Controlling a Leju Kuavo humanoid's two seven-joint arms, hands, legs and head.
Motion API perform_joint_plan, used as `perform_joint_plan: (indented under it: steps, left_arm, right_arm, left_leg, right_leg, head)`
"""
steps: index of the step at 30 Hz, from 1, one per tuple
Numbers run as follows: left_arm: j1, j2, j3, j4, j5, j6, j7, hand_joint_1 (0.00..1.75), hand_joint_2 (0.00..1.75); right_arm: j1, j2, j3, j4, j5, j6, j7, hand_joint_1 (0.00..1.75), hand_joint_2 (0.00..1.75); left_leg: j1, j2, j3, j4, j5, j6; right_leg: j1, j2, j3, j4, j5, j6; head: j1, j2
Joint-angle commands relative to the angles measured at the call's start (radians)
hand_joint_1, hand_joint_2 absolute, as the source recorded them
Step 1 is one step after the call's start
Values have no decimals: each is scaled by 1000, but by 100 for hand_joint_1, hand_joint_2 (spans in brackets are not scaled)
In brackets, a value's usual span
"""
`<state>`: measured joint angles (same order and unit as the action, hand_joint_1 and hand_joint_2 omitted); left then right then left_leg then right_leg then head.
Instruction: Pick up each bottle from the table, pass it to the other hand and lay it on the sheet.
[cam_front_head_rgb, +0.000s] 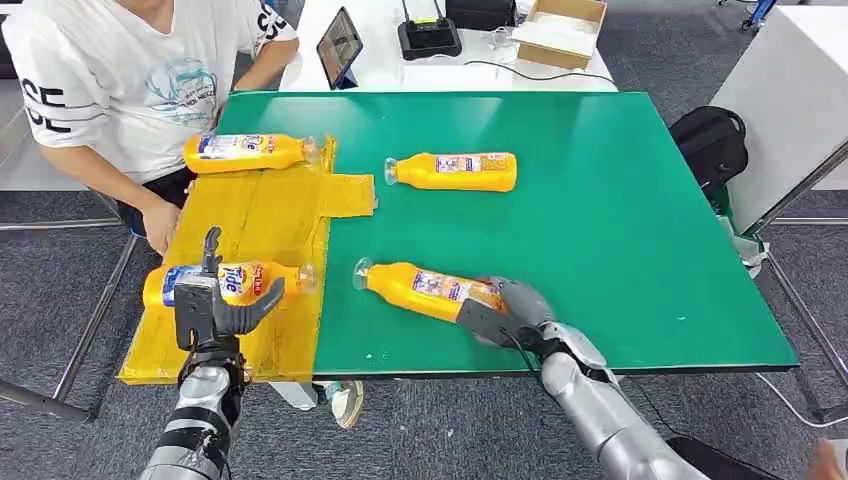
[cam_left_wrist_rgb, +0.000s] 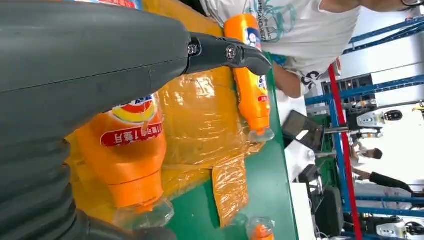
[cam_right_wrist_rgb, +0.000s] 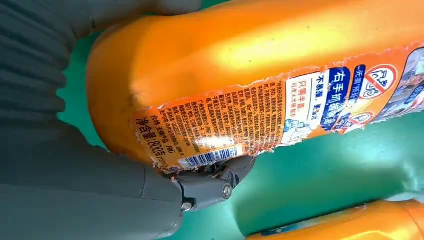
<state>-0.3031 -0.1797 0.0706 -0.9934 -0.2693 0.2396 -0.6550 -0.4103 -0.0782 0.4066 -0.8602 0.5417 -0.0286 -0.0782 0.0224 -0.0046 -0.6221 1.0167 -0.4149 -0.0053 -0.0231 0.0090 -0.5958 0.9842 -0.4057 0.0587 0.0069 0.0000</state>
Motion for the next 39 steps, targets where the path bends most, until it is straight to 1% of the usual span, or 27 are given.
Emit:
perform_joint_plan:
  steps: [1,2,3,5,6,7,11,12,14,15,17,18,20,21,22,23,24,26,27,29,30,32,33,35,37,39]
  left_arm:
    - [-31,4,-17,65,6,-12,6,0,175]
    - [-26,1,-20,57,9,-17,10,0,175]
    - [-15,-6,-21,42,18,-29,17,0,175]
    - [10,-19,-30,4,49,-77,36,0,175]
    - [26,-26,-44,-21,72,-112,47,0,175]
    - [38,-33,-54,-41,99,-145,59,0,175]
    - [85,-47,-108,-123,167,-196,85,0,175]
    - [96,-47,-119,-145,183,-197,88,0,175]
    - [106,-45,-128,-170,201,-198,92,0,175]
    - [110,-44,-130,-179,208,-197,93,0,175]
    - [117,-44,-134,-195,234,-211,100,0,175]
    - [122,-45,-142,-206,275,-250,115,0,175]
    - [126,-42,-167,-214,336,-332,140,0,175]
    - [128,-42,-179,-216,376,-381,159,0,175]
    - [127,-38,-204,-215,438,-461,184,0,175]
    - [130,-36,-221,-217,477,-503,200,0,175]
    - [131,-37,-225,-219,476,-503,199,0,175]
    - [129,-23,-265,-223,530,-586,212,0,175]
    - [128,-21,-278,-221,576,-636,232,0,175]
    - [125,-16,-308,-221,613,-681,246,0,175]
    - [125,-18,-311,-221,613,-680,246,0,175]
    - [121,-12,-329,-220,635,-696,256,0,175]
    - [119,-11,-340,-219,652,-711,253,0,175]
    - [116,-12,-351,-221,668,-726,256,0,175]
    - [116,-12,-353,-221,668,-724,256,0,175]
    - [116,-12,-364,-221,685,-739,264,0,175]
  right_arm:
    - [30,27,-38,-16,-16,-24,-26,175,175]
    - [49,40,-66,-49,-29,-61,-55,175,175]
    - [86,64,-107,-116,-30,-123,-95,175,175]
    - [157,120,-186,-258,-59,-217,-170,175,175]
    - [196,152,-220,-347,-72,-283,-222,175,175]
    - [222,176,-244,-402,-96,-318,-244,175,175]
    - [280,242,-321,-538,-209,-473,-365,175,175]
    - [284,242,-325,-551,-221,-491,-377,175,175]
    - [288,250,-339,-559,-240,-519,-408,175,175]
    - [287,248,-338,-555,-242,-519,-408,175,175]
    - [286,250,-339,-549,-249,-533,-428,175,175]
    - [287,253,-340,-542,-258,-536,-438,175,175]
    - [290,244,-321,-532,-260,-509,-465,175,175]
    - [293,235,-303,-521,-242,-497,-480,175,175]
    - [293,222,-274,-500,-218,-466,-484,175,175]
    - [294,225,-261,-480,-211,-448,-489,175,175]
    - [294,227,-259,-476,-209,-448,-491,175,175]
    - [290,225,-225,-439,-185,-415,-515,175,175]
    - [291,227,-209,-427,-179,-399,-526,175,175]
    - [292,233,-174,-399,-159,-374,-546,175,175]
    - [294,237,-169,-395,-154,-375,-550,175,175]
    - [290,241,-148,-372,-137,-368,-562,175,175]
    - [286,245,-129,-351,-132,-347,-564,175,175]
    - [277,254,-96,-305,-114,-326,-560,175,175]
    - [275,260,-88,-290,-111,-327,-560,175,175]
    - [263,269,-59,-234,-102,-312,-558,175,175]
  left_leg:
    - [0,-1,2,-1,0,1]
    - [0,-1,2,-1,0,1]
    - [0,-1,3,-1,-1,1]
    - [0,-1,1,-1,-1,1]
    - [0,-1,2,-1,-1,1]
    - [0,-1,0,0,-2,1]
    - [-1,-1,-4,0,-1,1]
    - [0,-2,-2,1,-2,1]
    - [-1,-2,-5,0,-1,1]
    - [0,-2,-4,1,-2,2]
    - [-1,-1,-5,0,-1,1]
    - [-1,-1,-4,0,-2,2]
    - [-1,-1,-5,0,-1,1]
    - [0,-1,-4,0,-2,1]
    - [-1,-2,-4,0,-1,1]
    - [0,-2,-5,0,-1,1]
    - [-1,-2,-3,-1,-1,1]
    - [-1,0,-4,-1,-1,1]
    - [0,0,-2,-1,-2,2]
    - [0,0,-3,-1,-1,1]
    - [0,0,-1,-1,-2,1]
    - [0,0,-3,-1,-1,1]
    - [0,1,-1,-2,-2,1]
    - [0,0,-4,-1,-1,1]
    - [0,1,-2,-1,-2,1]
    - [0,2,-1,-2,-2,1]
  right_leg:
    - [1,-2,2,-1,-1,-2]
    - [0,-2,2,-1,-1,-2]
    - [1,-2,3,-1,-1,-3]
    - [0,-2,2,0,-1,-2]
    - [1,-2,3,0,-2,-3]
    - [0,-1,1,1,-2,-3]
    - [0,-1,-3,1,-2,-2]
    - [0,-2,-1,2,-3,-3]
    - [0,-2,-4,1,-2,-2]
    - [0,-2,-2,1,-3,-2]
    - [0,-1,-4,1,-2,-2]
    - [0,-2,-2,1,-2,-3]
    - [0,-1,-4,0,-1,-2]
    - [0,-2,-3,0,-2,-3]
    - [0,-2,-3,0,-2,-3]
    - [0,-2,-3,0,-1,-2]
    - [0,-2,-2,-1,-2,-3]
    - [0,-1,-3,0,-1,-2]
    - [0,-1,-1,-1,-2,-3]
    - [0,0,-3,-1,-1,-2]
    - [1,0,0,-1,-2,-3]
    - [0,0,-2,-1,-1,-2]
    - [1,0,0,-1,-2,-3]
    - [0,0,-3,-1,-1,-2]
    - [1,1,-2,-1,-1,-3]
    - [1,1,-1,-2,-1,-3]
  head:
    - [0,0]
    - [0,0]
    - [0,0]
    - [0,0]
    - [0,0]
    - [0,0]
    - [0,0]
    - [0,0]
    - [0,0]
    - [0,0]
    - [0,0]
    - [0,0]
    - [0,0]
    - [0,0]
    - [0,0]
    - [0,0]
    - [0,0]
    - [0,0]
    - [0,0]
    - [0,0]
    - [0,0]
    - [-1,0]
    - [0,0]
    - [0,0]
    - [-1,0]
    - [0,0]
